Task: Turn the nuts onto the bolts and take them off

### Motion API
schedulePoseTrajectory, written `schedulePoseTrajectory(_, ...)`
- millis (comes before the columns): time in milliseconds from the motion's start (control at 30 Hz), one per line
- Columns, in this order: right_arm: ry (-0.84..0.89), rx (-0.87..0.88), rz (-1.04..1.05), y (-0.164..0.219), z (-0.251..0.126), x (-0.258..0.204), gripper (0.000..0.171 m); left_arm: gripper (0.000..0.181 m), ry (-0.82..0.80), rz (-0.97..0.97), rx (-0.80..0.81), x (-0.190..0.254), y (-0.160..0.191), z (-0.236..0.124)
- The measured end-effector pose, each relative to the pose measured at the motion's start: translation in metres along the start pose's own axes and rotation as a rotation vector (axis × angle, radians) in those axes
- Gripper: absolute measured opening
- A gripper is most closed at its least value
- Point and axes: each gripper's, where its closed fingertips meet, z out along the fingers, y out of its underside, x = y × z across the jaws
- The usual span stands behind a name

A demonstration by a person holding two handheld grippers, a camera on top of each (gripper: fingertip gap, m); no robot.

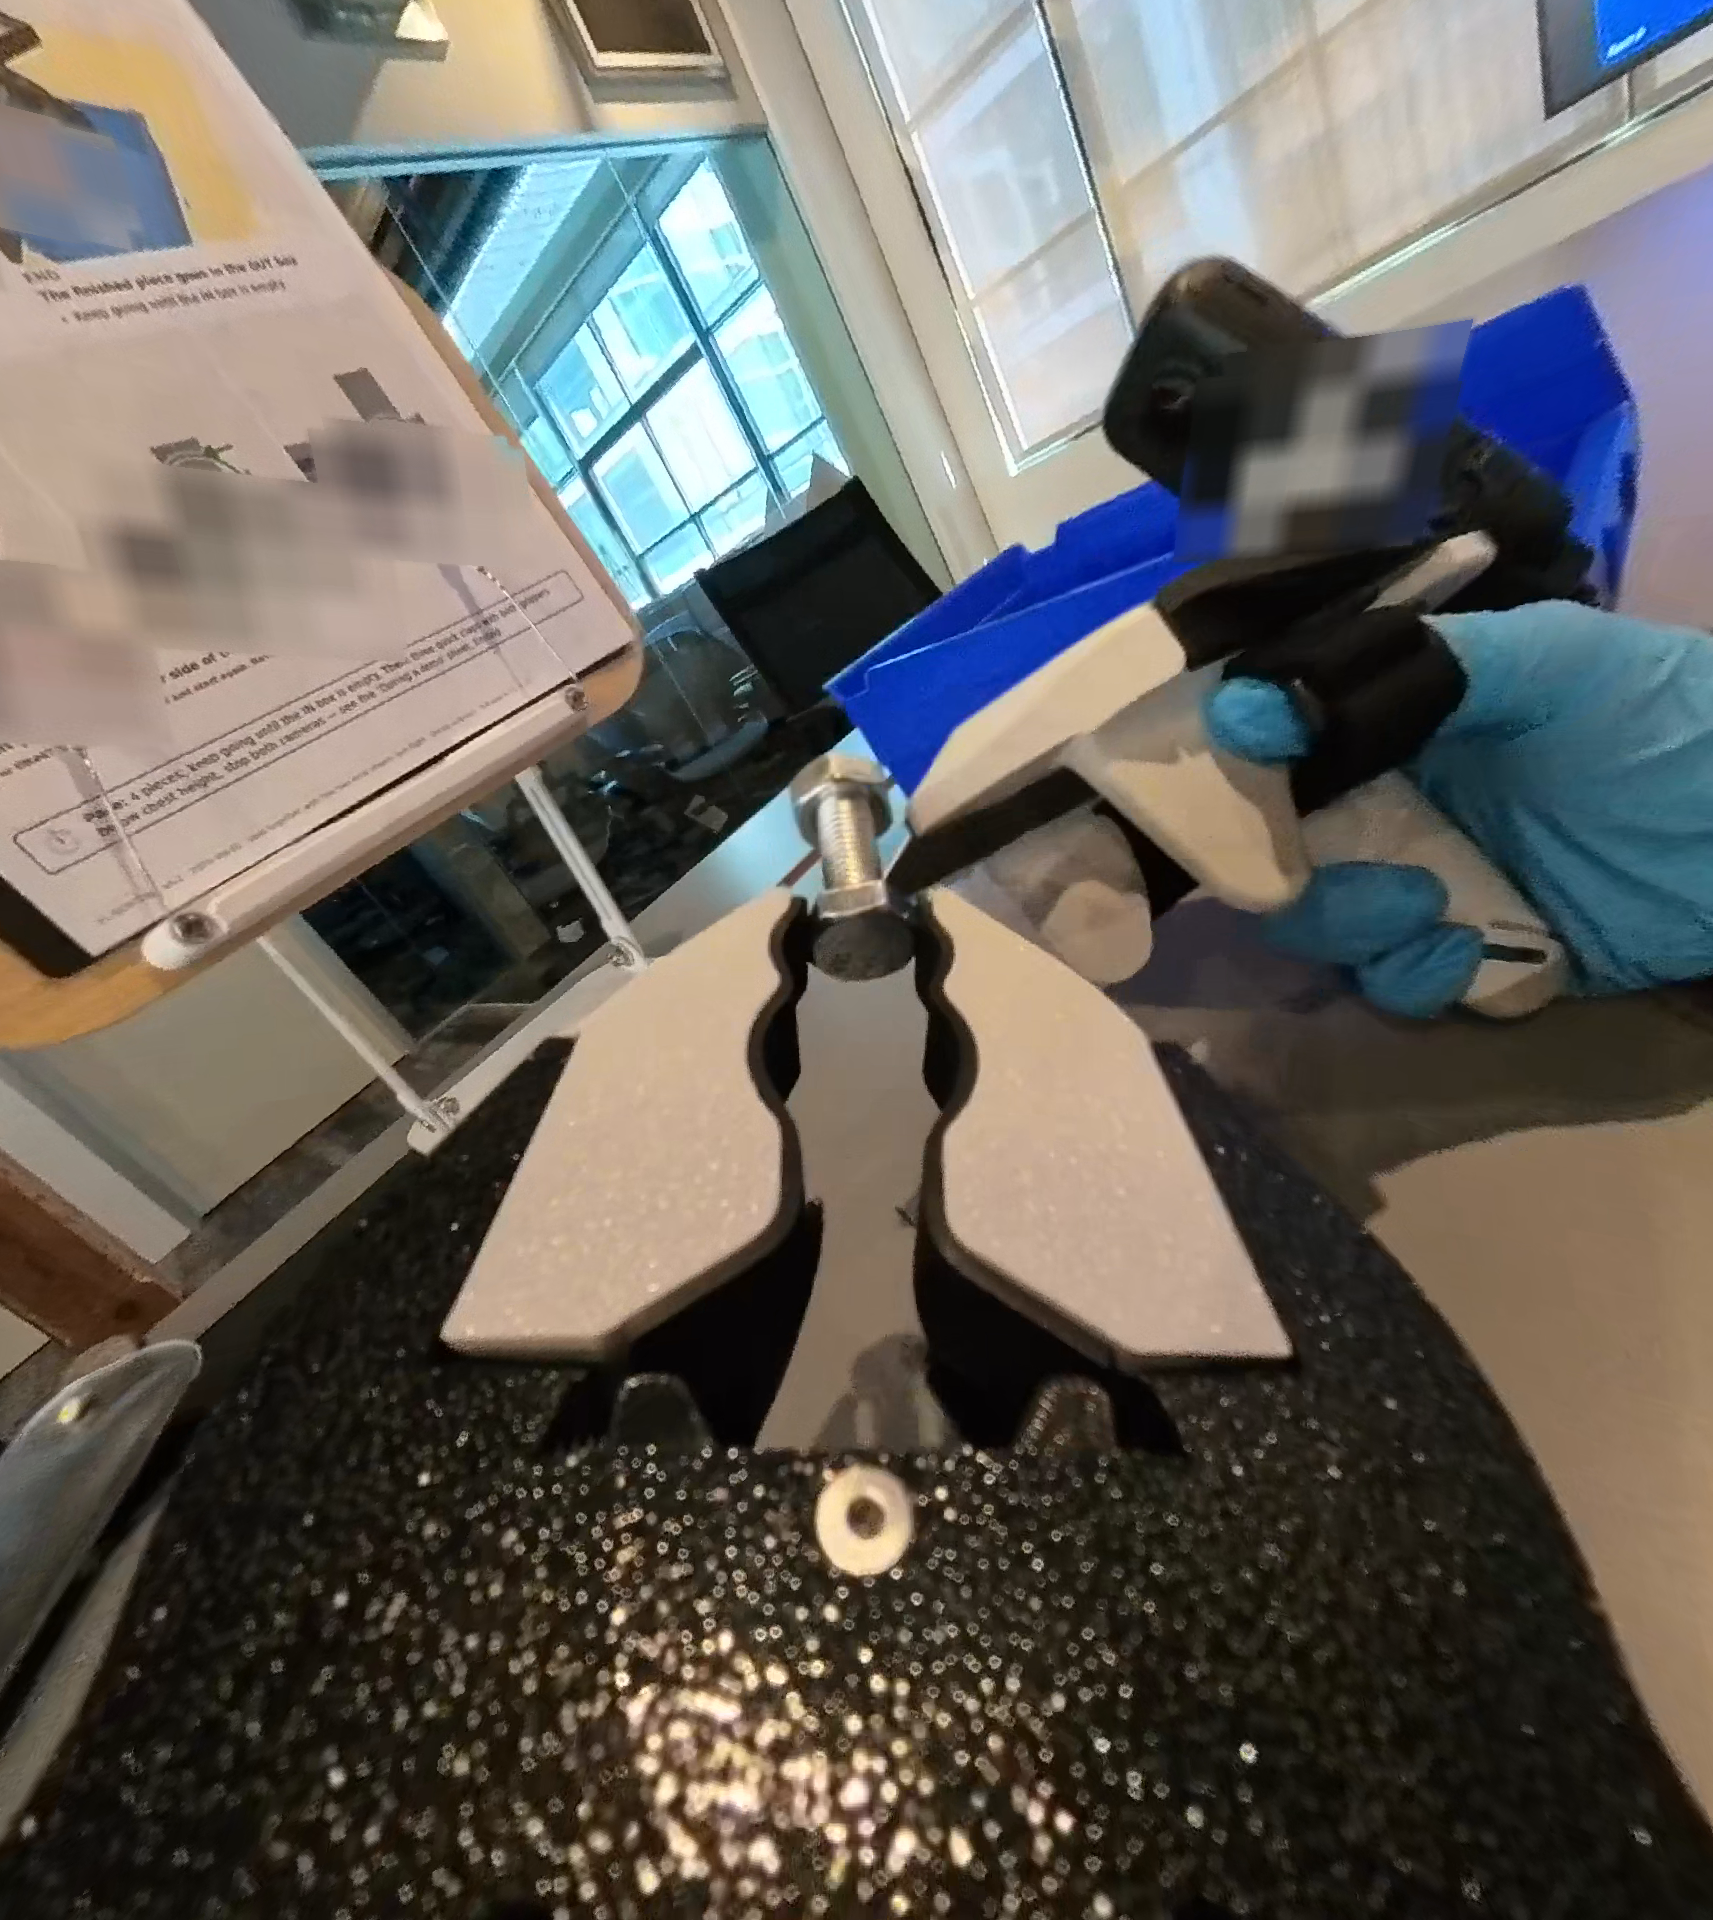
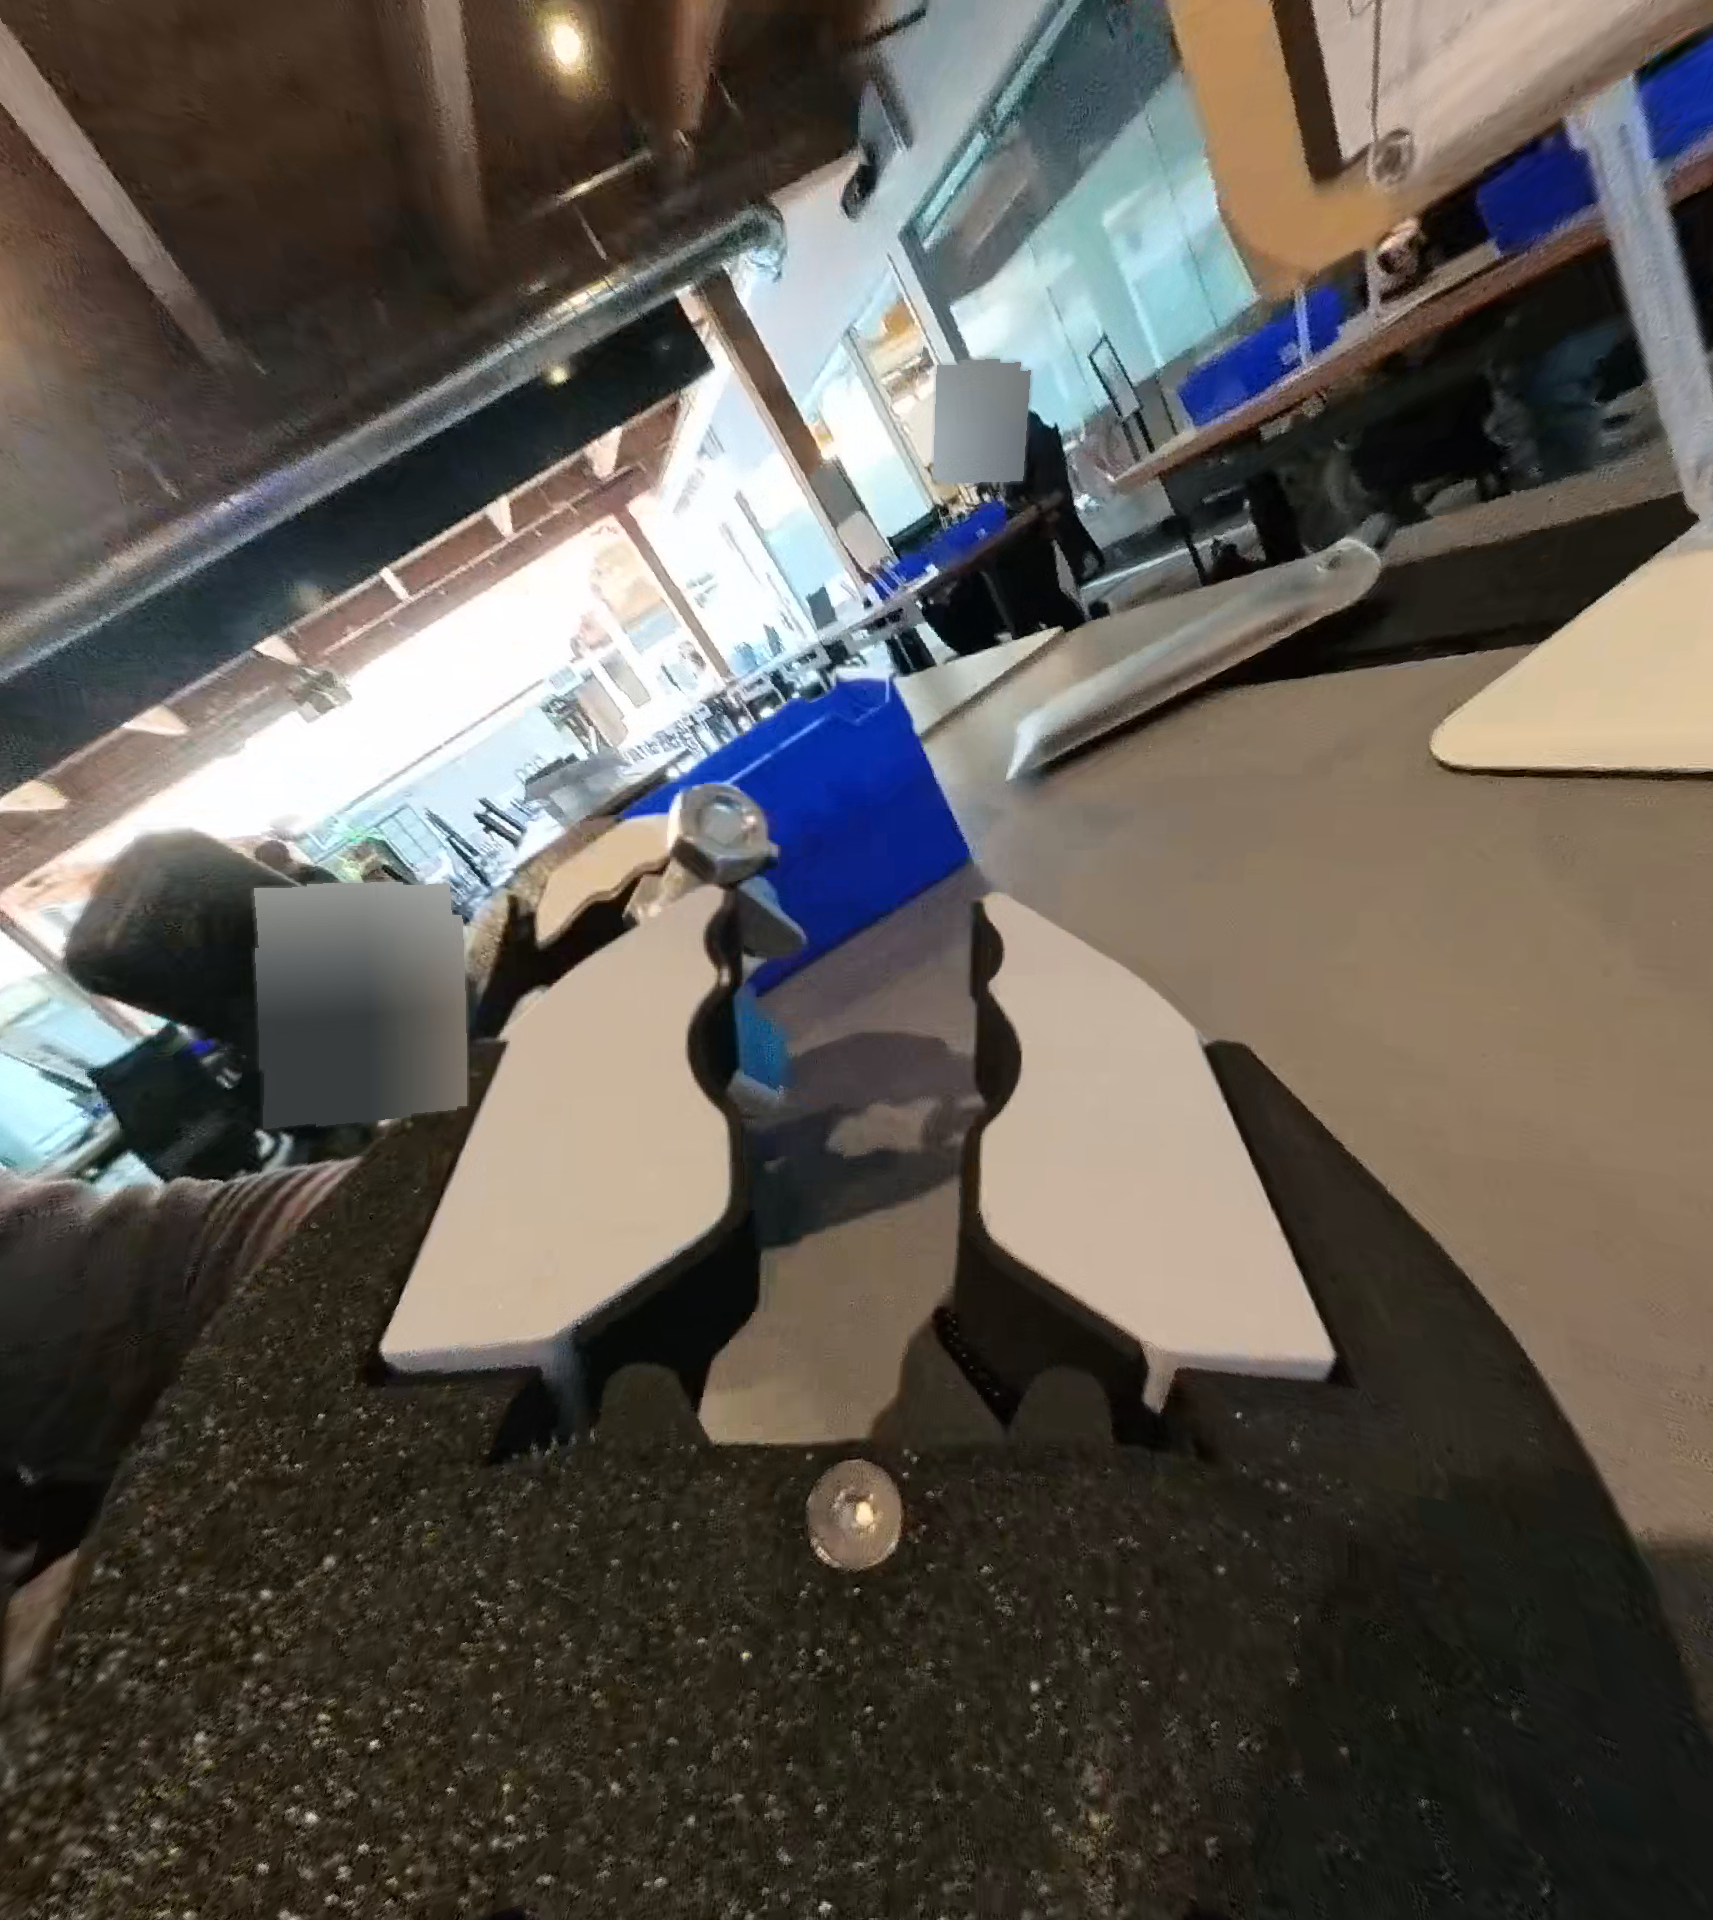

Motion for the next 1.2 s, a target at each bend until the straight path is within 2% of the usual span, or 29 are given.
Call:
schedulePoseTrajectory(167,-0.082,0.071,0.005,-0.021,0.000,-0.012,0.049,0.019,0.021,-0.010,0.015,0.003,-0.002,0.001)
schedulePoseTrajectory(300,0.029,-0.017,-0.022,-0.001,-0.005,0.008,0.040,0.019,0.023,-0.030,0.037,0.001,-0.005,-0.002)
schedulePoseTrajectory(433,-0.075,0.066,0.046,-0.018,-0.003,-0.006,0.051,0.019,0.023,-0.013,0.021,0.002,-0.002,0.000)
schedulePoseTrajectory(600,0.002,-0.063,-0.049,0.003,-0.002,0.003,0.042,0.019,0.030,-0.040,0.057,0.002,-0.008,-0.003)
schedulePoseTrajectory(733,-0.129,0.042,0.032,-0.018,-0.001,-0.014,0.054,0.019,0.045,-0.021,0.031,0.005,-0.003,0.000)
schedulePoseTrajectory(867,-0.050,-0.071,-0.005,0.005,-0.001,-0.002,0.046,0.019,0.047,-0.027,0.051,0.006,-0.007,-0.002)
schedulePoseTrajectory(1033,-0.153,0.030,0.057,-0.018,-0.003,-0.015,0.053,0.019,0.062,-0.017,0.037,0.008,-0.004,0.000)
schedulePoseTrajectory(1100,-0.105,-0.059,0.013,-0.003,0.000,-0.010,0.052,0.019,0.067,-0.015,0.048,0.010,-0.007,0.000)
schedulePoseTrajectory(1200,-0.037,-0.097,-0.034,0.004,-0.005,0.004,0.044,0.019,0.064,-0.038,0.069,0.007,-0.009,-0.003)
